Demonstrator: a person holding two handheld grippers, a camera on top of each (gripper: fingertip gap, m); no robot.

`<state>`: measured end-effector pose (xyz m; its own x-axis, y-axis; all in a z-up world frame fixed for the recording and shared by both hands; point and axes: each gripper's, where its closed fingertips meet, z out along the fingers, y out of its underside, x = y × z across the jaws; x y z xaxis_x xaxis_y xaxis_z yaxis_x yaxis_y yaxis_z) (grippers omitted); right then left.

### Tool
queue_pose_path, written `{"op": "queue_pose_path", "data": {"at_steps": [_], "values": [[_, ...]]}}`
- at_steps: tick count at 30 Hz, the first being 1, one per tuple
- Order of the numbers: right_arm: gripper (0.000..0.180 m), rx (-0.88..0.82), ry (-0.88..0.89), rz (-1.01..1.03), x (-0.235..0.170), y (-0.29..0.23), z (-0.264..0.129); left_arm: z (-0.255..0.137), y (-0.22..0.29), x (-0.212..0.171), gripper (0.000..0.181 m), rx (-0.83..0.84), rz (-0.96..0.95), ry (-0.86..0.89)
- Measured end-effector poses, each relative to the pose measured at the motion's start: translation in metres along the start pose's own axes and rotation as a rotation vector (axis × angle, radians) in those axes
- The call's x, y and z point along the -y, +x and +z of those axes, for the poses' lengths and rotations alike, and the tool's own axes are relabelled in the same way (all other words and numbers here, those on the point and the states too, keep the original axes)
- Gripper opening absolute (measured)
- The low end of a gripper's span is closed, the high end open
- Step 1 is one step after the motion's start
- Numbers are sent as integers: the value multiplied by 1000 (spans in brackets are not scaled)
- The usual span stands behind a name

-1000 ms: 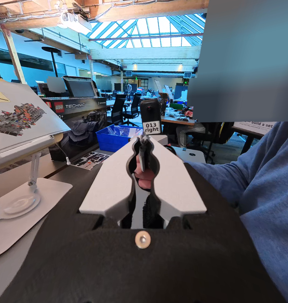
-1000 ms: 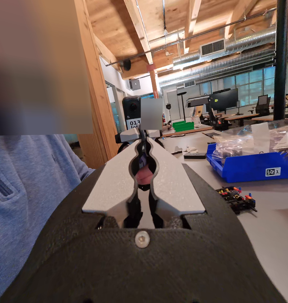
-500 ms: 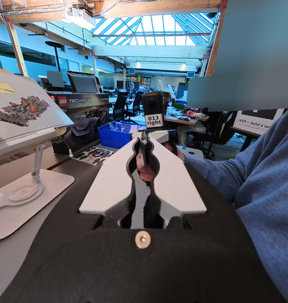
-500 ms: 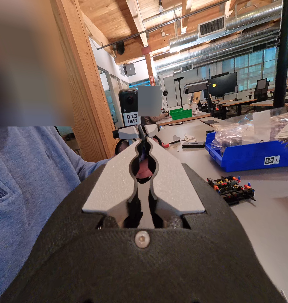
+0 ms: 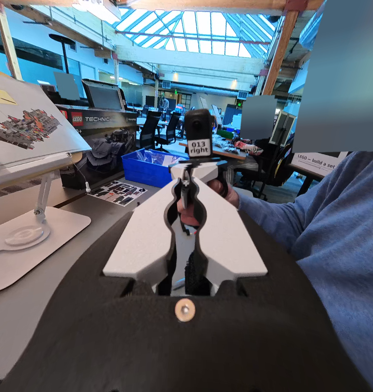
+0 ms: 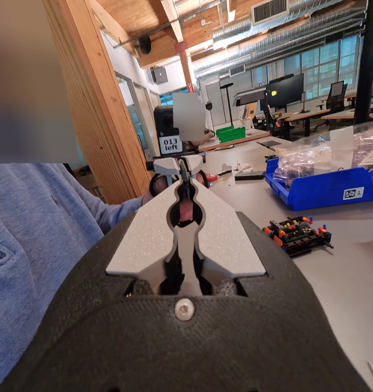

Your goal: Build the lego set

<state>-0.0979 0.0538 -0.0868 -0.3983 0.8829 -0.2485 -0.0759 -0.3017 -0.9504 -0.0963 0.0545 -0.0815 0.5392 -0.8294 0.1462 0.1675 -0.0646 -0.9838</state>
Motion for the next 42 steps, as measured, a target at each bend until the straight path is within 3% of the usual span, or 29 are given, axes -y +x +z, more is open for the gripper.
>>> {"op": "queue_pose_path", "data": {"at_steps": [8, 13, 21, 31, 42], "values": [[10, -184, -268, -301, -2, 5, -1, 2, 0, -3, 5, -20, 89, -181], [3, -188, -332, -334, -1, 3, 0, 4, -2, -1, 5, -32, 117, -242], [0, -134, -201, -183, 7, 5, 4, 4, -7, 9, 6, -79, 17, -160], [0, -65, 102, 70, 34, 29, 5, -2, -31, 31, 14, -91, -116, 62], [0, -11, 221, 182, 41, 40, 2, 16, -37, 10, 18, -66, -148, 52]]}}
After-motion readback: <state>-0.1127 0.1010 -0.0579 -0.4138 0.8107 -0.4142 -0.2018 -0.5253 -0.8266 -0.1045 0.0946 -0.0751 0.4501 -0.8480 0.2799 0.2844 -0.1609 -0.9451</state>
